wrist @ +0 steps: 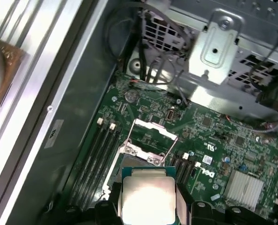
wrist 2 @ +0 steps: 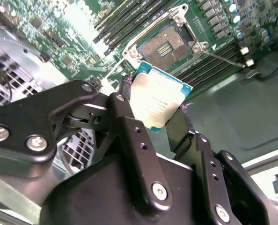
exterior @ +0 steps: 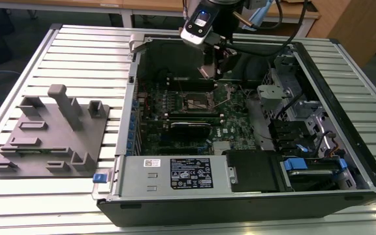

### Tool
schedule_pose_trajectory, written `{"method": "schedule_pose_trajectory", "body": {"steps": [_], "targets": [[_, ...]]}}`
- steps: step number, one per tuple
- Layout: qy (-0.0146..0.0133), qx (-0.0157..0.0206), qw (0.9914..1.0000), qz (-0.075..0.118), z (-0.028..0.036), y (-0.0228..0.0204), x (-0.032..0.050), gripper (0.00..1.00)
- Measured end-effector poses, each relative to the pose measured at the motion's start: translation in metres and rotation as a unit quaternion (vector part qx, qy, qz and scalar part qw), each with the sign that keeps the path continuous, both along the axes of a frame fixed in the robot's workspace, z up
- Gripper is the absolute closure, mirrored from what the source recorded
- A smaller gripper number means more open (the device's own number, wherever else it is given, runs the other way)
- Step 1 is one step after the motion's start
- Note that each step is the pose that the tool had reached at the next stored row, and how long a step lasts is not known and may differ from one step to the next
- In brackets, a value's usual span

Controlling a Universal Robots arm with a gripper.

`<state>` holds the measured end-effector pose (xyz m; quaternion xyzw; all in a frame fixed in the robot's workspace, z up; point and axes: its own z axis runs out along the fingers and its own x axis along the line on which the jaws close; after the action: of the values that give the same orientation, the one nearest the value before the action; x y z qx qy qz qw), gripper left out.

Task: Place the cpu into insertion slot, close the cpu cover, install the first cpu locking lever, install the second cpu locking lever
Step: 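Place the cpu into insertion slot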

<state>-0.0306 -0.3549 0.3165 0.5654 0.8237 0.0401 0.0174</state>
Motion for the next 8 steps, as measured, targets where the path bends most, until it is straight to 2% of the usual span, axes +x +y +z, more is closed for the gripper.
{"method": "schedule_pose_trajectory", "body": {"steps": [2,8], "targets": [[0.0000,-0.0001,0.99986,-0.017,-0.0003,0.0000,0.0000,0.46],[0.0000,0.0000,0.99978,-0.021,-0.0004,0.0000,0.0000,0.46]]}}
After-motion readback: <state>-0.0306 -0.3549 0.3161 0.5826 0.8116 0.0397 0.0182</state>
